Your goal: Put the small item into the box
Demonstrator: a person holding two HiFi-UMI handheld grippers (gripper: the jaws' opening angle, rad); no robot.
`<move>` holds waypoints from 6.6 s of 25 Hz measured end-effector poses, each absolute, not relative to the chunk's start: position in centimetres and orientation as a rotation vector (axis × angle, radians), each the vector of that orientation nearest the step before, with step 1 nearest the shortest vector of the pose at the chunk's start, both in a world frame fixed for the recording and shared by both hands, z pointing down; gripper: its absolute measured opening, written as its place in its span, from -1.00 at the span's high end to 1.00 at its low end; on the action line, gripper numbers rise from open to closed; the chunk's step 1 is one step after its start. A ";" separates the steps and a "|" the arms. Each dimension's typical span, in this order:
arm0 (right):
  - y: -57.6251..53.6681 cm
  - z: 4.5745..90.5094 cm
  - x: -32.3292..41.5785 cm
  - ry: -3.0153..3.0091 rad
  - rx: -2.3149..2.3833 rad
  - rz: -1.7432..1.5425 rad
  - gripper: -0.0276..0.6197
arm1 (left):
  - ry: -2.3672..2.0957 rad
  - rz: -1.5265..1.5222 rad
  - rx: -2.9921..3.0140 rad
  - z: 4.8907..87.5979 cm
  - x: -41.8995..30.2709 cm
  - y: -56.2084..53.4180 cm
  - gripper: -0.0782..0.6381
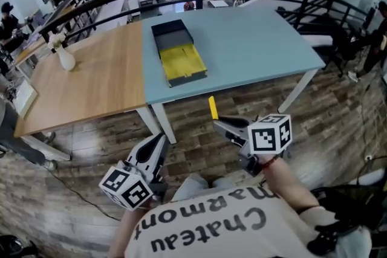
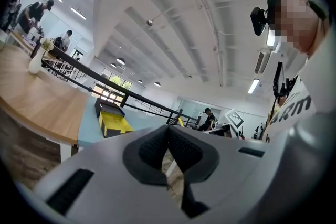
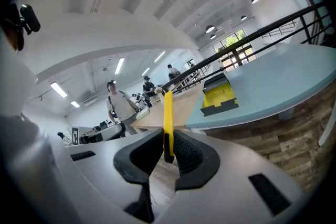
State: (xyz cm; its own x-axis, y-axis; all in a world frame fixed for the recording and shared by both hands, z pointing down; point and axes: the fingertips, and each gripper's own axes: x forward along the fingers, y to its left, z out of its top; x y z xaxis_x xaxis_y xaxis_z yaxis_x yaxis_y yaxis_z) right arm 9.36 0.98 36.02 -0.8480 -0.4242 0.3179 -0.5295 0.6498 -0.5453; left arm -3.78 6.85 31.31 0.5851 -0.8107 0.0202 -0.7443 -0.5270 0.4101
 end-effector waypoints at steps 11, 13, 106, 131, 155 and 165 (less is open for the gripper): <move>-4.1 38.3 9.1 -2.666 0.833 1.052 0.67 | -1.144 -0.142 2.466 33.5 -2.6 0.7 0.77; -6.0 38.3 8.6 -2.667 0.846 1.051 0.67 | -1.118 -0.116 2.489 33.7 -2.7 -1.7 0.77; -37.0 56.3 -4.5 -1.892 0.601 1.036 0.67 | -1.198 -0.098 2.159 40.3 -12.0 -34.4 0.78; -37.2 56.5 -4.6 -1.869 0.655 0.979 0.67 | -1.233 -0.150 2.198 39.4 -13.8 -33.9 0.77; -40.3 48.9 -3.2 -2.225 1.226 0.825 0.36 | -1.062 -0.070 2.361 38.0 -15.3 -29.9 0.77; -37.2 43.5 2.1 -2.427 1.419 0.883 0.74 | -1.048 -0.086 2.437 36.4 -12.0 -28.6 0.78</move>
